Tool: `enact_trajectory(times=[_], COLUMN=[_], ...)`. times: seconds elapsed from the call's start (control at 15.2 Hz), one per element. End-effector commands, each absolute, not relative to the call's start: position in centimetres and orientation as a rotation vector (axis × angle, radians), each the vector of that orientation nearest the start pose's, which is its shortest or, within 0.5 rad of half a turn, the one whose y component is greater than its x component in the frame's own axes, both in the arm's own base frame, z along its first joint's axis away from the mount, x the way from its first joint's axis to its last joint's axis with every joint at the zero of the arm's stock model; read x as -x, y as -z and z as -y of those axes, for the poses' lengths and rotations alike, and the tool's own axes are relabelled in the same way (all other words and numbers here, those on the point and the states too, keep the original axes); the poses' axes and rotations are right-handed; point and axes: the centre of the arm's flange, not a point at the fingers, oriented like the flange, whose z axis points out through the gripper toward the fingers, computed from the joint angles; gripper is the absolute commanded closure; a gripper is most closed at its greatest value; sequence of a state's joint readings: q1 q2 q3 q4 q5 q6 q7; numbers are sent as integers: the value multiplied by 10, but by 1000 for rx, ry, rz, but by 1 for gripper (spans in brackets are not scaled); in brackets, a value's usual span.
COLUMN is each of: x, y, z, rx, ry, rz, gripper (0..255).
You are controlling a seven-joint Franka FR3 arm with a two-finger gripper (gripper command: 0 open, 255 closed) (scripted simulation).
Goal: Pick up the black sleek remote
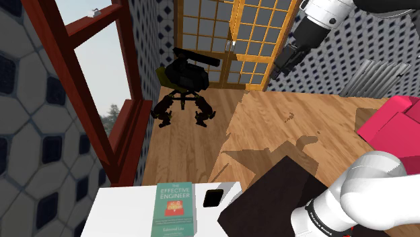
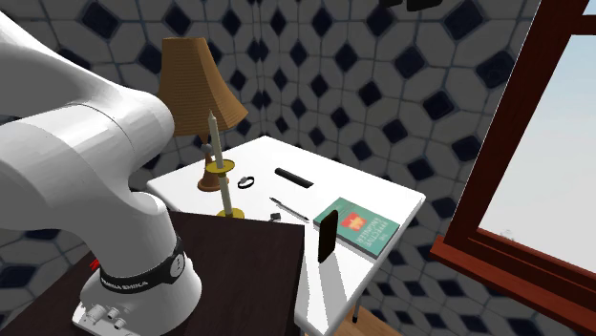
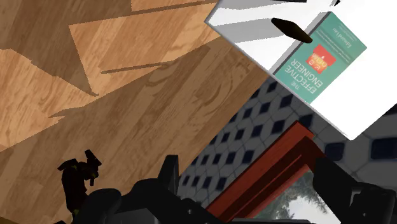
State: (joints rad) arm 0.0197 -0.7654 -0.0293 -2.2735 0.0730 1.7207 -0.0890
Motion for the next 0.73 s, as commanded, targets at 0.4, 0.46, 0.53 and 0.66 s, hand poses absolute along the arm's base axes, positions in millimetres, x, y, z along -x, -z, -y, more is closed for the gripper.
enact_trajectory(times=[0.4,0.46,0.53,0.66], x=[-324,-323,-323,-322], y=[-571,-559,-548,-525], z=[-42,-49,-56,-69], rx=[3062,3065,3069,3076], ry=[287,279,272,257], rz=[41,27,13,-16], gripper=[0,0,0,0])
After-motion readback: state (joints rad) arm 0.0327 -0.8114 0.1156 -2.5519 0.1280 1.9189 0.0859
